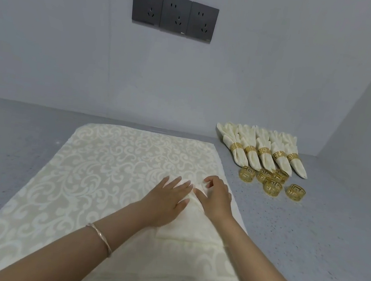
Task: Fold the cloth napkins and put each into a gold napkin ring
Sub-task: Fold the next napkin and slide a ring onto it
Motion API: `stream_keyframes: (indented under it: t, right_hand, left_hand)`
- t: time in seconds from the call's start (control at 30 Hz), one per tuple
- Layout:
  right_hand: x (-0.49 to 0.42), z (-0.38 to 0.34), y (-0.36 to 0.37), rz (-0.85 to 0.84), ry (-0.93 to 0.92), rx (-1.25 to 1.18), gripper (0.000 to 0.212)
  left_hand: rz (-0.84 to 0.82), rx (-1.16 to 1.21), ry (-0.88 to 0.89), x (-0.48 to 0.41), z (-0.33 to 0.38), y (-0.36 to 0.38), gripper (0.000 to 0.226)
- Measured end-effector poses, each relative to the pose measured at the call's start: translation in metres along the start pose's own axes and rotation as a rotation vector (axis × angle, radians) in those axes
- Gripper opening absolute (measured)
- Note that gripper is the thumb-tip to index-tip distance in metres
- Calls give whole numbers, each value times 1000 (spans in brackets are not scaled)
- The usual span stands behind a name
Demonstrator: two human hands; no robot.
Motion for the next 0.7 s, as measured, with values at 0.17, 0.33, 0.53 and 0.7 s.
stream_keyframes:
  t: [0.17,0.33,0.53,0.7]
  right_hand:
    - [14,-11,-7,-43,-157,-67,17]
    - [53,-1,-26,-217,-309,-3,30]
    - [95,26,-62,-215,-391,88,45]
    - [104,18,-71,-281,-464,220,45]
  left_hand:
    - [-44,11,-13,3,-6,11,52]
    - [-37,46,-11,3,-6,12,52]
    - [-40,51,-20,3,-7,11,52]
    - [-40,78,-24,5,-7,12,53]
Point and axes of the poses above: each hand's wrist, its own x-axis away from the middle knuckle, its own y-axis out of the palm, z = x × y, the point moved 5 cm from there along -x, towards the middle knuckle, and after that the axes turned 5 degrees about z, right-handed, at the moved point
